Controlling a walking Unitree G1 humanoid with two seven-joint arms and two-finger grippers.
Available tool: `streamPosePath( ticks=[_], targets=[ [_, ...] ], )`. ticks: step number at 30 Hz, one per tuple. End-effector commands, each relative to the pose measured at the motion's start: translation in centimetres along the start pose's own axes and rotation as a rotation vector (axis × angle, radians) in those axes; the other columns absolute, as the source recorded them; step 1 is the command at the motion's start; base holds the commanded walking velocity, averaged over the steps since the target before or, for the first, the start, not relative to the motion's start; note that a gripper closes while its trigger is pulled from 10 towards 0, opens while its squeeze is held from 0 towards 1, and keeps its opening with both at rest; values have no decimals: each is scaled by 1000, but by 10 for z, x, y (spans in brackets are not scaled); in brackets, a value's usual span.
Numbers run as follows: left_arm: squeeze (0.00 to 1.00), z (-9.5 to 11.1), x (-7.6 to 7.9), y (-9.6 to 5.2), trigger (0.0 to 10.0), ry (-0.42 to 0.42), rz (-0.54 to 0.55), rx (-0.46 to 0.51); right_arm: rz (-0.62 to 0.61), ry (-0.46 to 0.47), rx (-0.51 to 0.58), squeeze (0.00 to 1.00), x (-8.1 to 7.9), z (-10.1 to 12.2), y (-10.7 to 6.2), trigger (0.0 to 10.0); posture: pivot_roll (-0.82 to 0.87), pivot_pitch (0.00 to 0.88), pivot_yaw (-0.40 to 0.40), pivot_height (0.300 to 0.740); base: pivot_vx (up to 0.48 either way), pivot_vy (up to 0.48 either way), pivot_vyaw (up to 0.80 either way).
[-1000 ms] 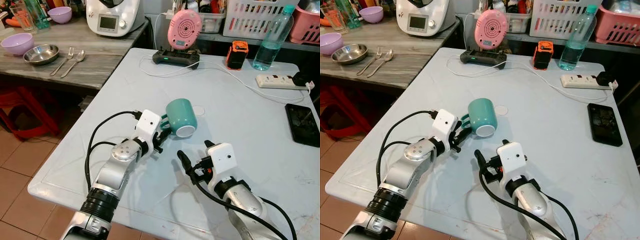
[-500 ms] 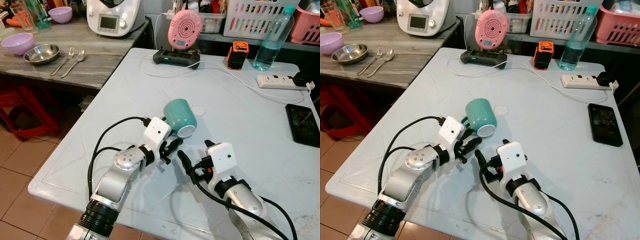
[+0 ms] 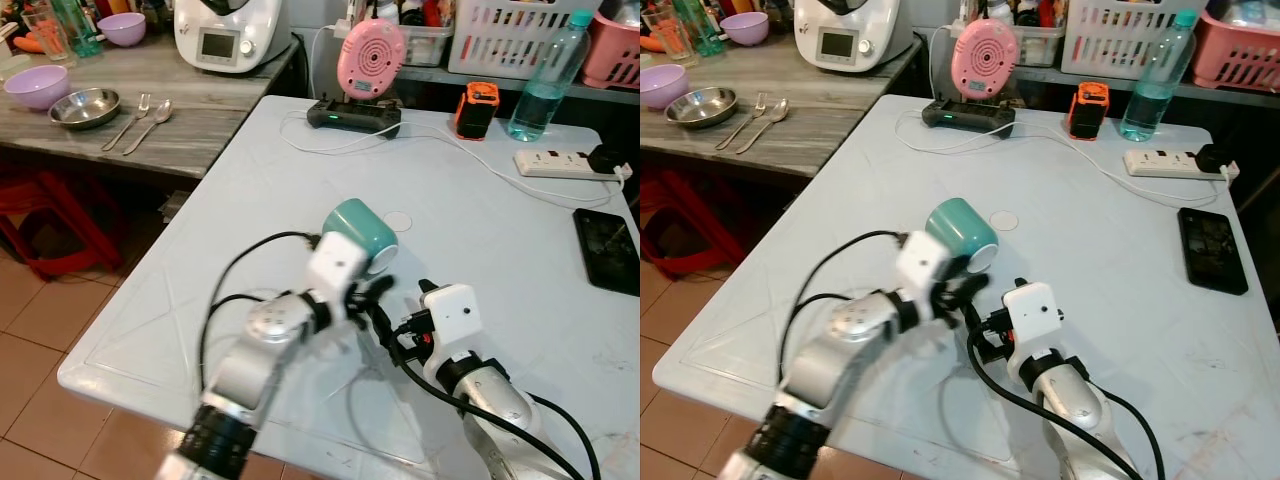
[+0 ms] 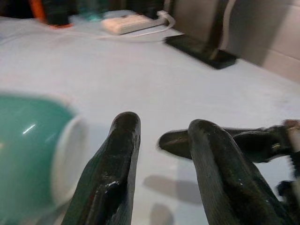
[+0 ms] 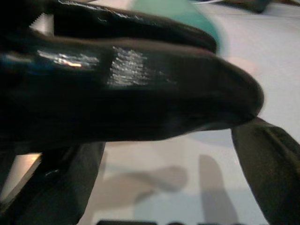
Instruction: Setting the table
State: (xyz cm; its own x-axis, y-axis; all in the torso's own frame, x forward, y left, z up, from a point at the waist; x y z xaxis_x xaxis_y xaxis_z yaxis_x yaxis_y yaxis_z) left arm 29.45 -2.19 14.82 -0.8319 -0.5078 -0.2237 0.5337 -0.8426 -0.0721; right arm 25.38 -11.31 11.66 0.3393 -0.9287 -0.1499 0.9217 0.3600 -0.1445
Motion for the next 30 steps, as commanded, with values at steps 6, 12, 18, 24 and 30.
streamPosePath(
  ticks=[6,12,18,24,30],
  targets=[
    [0,20,-24,-9,10000,-24,89,126,16,13,-15,0,-4,-2,3,10000,-86,93,34,740,0,0,0],
    [0,27,-62,-24,10000,-67,299,193,17,14,-17,0,-4,-3,3,10000,-83,94,32,740,0,0,0],
    [0,13,-97,-39,10000,-23,508,121,21,12,-16,0,-4,-3,4,10000,-82,92,32,740,0,0,0],
    [0,-33,-106,-49,10000,-27,540,-123,16,10,-17,0,-3,-3,1,10000,-82,92,32,740,0,0,0],
    [0,-72,-90,-49,10000,-95,439,-277,21,-14,-7,0,-2,-2,-9,10000,-82,92,32,740,0,0,0]
  ],
)
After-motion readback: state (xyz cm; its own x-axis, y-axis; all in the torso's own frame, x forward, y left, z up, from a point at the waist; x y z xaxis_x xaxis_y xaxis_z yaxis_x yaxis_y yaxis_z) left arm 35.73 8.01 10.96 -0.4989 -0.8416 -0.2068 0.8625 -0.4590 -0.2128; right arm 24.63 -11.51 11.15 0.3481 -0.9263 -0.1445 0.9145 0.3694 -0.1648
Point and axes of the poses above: a point about 5 cm out from each wrist's last joint towards the gripper, its own y axis pointing out of the wrist towards the gripper, its own z axis along the axis of the wrist's last joint, x = y × z, the point moved 2 cm from there along y, pointing out of the wrist towards the gripper, and after that the axes turned 13 degrees about y, right-handed, at the moved point
